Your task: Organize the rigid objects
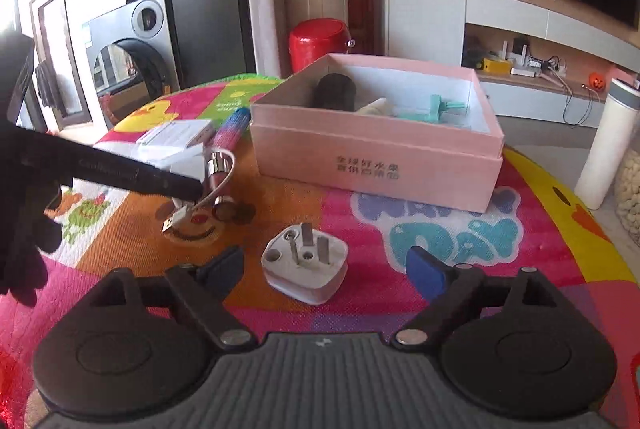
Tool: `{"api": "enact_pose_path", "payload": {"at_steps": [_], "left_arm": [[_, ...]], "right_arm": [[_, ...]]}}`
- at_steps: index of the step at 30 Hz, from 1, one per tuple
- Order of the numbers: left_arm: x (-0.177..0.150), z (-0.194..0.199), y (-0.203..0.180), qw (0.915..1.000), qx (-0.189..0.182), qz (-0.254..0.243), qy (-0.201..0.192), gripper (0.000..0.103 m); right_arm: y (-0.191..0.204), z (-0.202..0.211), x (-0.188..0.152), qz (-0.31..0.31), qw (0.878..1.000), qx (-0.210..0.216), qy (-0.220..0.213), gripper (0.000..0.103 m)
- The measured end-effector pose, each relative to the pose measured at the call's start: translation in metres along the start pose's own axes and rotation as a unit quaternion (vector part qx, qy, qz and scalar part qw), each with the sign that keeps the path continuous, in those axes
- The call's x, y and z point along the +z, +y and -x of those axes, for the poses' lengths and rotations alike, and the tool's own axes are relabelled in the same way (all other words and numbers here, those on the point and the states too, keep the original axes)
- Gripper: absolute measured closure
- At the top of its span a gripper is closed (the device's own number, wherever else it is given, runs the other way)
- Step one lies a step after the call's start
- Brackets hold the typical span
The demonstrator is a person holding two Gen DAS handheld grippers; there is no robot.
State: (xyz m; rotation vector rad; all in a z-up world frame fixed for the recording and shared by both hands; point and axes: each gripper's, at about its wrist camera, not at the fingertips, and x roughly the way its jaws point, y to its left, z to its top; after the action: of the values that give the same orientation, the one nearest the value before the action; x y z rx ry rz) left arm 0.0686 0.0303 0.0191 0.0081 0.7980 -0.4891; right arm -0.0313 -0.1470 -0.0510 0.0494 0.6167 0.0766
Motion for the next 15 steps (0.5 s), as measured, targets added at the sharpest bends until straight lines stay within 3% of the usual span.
{"api": "enact_pose_path", "payload": {"at_steps": [3, 5, 9, 10, 11, 15], "left_arm": [[0.001, 0.011, 0.016, 0.9988, 0.047, -0.007, -0.009, 0.052], [0.002, 0.019, 0.028, 0.9979, 0.064, -0.002, -0.011, 0.056], [0.005, 0.036, 0.042, 0.9992, 0.013, 0.029, -0.024, 0.056], [0.006, 0.040, 0.042, 0.9990, 0.005, 0.031, -0.030, 0.056], [0.007, 0.044, 0.041, 0.9990, -0.003, 0.030, -0.035, 0.056], [0.008, 0.054, 0.029, 0.9981, -0.046, 0.022, -0.035, 0.056]], "right_arm": [[0.003, -0.013, 0.002, 0.010, 0.999, 0.017, 0.043, 0.014], [0.007, -0.013, 0.002, 0.017, 0.999, 0.012, 0.039, 0.014], [0.021, -0.006, 0.018, 0.042, 0.999, 0.025, -0.002, 0.021], [0.028, -0.007, 0.025, 0.056, 0.998, 0.036, -0.005, 0.028], [0.034, -0.010, 0.033, 0.066, 0.997, 0.049, -0.003, 0.036], [0.055, -0.047, 0.057, 0.069, 0.995, 0.069, 0.030, 0.053]]}}
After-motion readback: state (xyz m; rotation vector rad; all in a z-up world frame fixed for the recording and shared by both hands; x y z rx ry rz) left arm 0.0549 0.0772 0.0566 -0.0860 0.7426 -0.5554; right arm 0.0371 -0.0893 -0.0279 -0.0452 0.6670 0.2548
